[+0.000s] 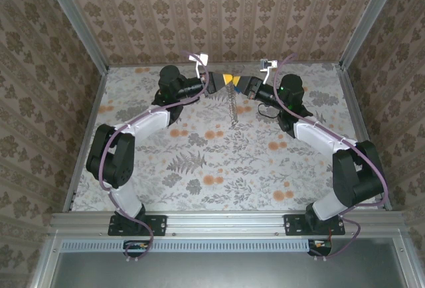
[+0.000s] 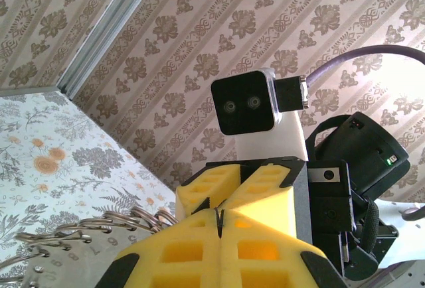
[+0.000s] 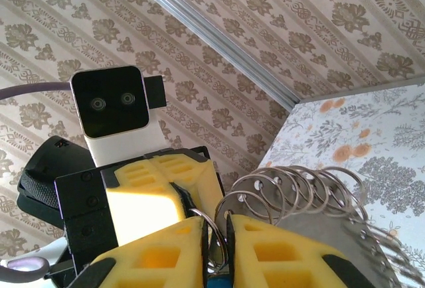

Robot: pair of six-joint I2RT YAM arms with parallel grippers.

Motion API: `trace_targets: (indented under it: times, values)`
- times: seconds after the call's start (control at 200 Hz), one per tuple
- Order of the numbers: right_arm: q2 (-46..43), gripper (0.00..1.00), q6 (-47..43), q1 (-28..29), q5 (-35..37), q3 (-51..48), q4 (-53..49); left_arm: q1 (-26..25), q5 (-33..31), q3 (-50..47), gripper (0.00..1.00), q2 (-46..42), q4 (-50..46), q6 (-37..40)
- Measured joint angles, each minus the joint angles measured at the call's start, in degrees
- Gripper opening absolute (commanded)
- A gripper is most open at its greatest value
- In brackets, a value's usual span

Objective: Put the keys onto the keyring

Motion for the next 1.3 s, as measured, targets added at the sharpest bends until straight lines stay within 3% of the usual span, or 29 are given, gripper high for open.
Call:
trace_targets:
  times: [0.175,0.465,0.605,0.735,0.93,1.3]
  values:
    - [0.3,0.0,0.7,0.0,-0.6,0.3,0.9,0.3,-1.0,0.0,0.0,0.0,0.0,-0.4]
    - [0.4,0.0,1.0,-0.6,-1.3,0.3,1.3,0.3,-1.2,0.0,0.0,0.0,0.0,-0.4]
    - [0.4,0.0,-1.8,-1.1,-3.7,1.7,-1.6,0.8,-0.3,0.0,0.19,0.0,-0.3,-0.4]
    - [0.7,0.0,-7.1,-1.7,-6.0,4.6,-8.2,3.3,1.5,0.0,0.29,-0.7,-2.1,0.9]
    - [2.9,0.0,-16.1,-2.7,-10.7,10.6,-19.9,8.3,4.9,1.4,0.35,-3.8,-10.0,6.3]
    - [11.3,0.0,-27.5,-3.9,-22.9,24.8,-36.6,8.6,14.9,13.5,0.33,-3.6,-37.2,25.3]
